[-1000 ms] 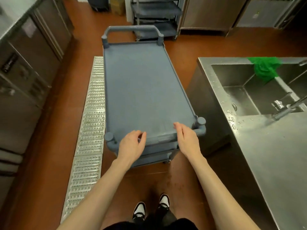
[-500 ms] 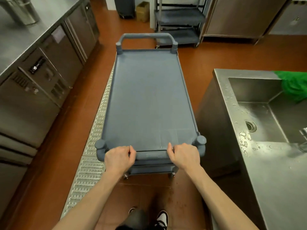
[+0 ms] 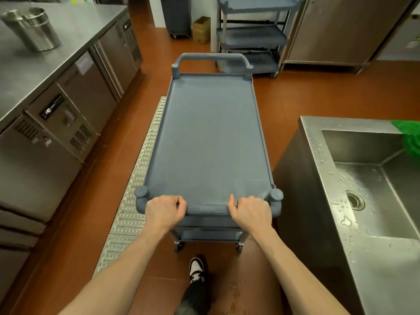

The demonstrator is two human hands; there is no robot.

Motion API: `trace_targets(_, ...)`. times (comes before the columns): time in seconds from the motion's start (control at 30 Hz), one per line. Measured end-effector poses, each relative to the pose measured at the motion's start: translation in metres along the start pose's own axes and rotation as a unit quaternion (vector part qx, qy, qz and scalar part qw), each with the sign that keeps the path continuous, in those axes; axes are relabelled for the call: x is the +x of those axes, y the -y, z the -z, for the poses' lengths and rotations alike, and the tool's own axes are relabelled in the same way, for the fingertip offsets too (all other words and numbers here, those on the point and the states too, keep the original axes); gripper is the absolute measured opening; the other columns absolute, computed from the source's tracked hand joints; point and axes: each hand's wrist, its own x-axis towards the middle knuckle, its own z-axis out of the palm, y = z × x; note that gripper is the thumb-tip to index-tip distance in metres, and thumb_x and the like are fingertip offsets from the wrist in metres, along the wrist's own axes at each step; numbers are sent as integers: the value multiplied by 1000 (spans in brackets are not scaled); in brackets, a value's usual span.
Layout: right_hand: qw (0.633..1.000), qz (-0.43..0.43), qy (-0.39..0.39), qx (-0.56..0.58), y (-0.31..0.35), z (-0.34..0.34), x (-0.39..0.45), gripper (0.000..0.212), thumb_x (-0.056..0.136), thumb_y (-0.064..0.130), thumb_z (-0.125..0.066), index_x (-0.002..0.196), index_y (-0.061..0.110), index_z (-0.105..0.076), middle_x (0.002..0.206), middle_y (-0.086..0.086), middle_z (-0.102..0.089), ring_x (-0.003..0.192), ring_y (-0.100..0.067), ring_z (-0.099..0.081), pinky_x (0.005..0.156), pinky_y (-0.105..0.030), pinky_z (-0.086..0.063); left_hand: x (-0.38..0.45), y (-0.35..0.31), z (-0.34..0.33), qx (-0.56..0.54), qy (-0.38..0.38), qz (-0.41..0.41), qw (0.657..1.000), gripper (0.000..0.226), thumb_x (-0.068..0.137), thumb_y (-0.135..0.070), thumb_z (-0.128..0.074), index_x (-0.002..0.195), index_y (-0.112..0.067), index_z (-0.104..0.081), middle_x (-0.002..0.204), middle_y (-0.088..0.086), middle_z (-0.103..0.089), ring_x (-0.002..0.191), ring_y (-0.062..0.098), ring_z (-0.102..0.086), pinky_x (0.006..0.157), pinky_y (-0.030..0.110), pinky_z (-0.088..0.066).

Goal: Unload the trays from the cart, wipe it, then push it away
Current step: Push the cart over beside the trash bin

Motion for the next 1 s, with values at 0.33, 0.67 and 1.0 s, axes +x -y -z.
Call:
trace_targets(0.33,1000,-22,-15,-4,-22,-5,133,67,95,54,-23,45,15,-47,45,-1,-54,43,-24,-57,41,-23,-27,134,-13,-25,-20,3,-9,1000,55,89,-36,-40,45,-10,-60,43,10,-59,38,35,-60,40,30,-44)
trace_targets(0.67,999,-21,-9,-27,-42,-6,278,68,95,56,-17,54,18,-56,55,2,-59,54,-19,-64,44,-25,-29,269,-19,-57,-30,-13,-21,999,57,91,-37,-38,49,-10,-64,47,12,-62,41,37,-62,42,31,-46)
trace_targets(1.0,1000,-7,-27,-7,-66,-11,428,69,95,54,-27,49,15,-60,49,-2,-62,46,-24,-62,43,-25,-35,413,-29,-96,-7,-11,-3,1000,56,91,-37,-38,46,-12,-62,44,8,-60,38,35,-60,40,31,-46)
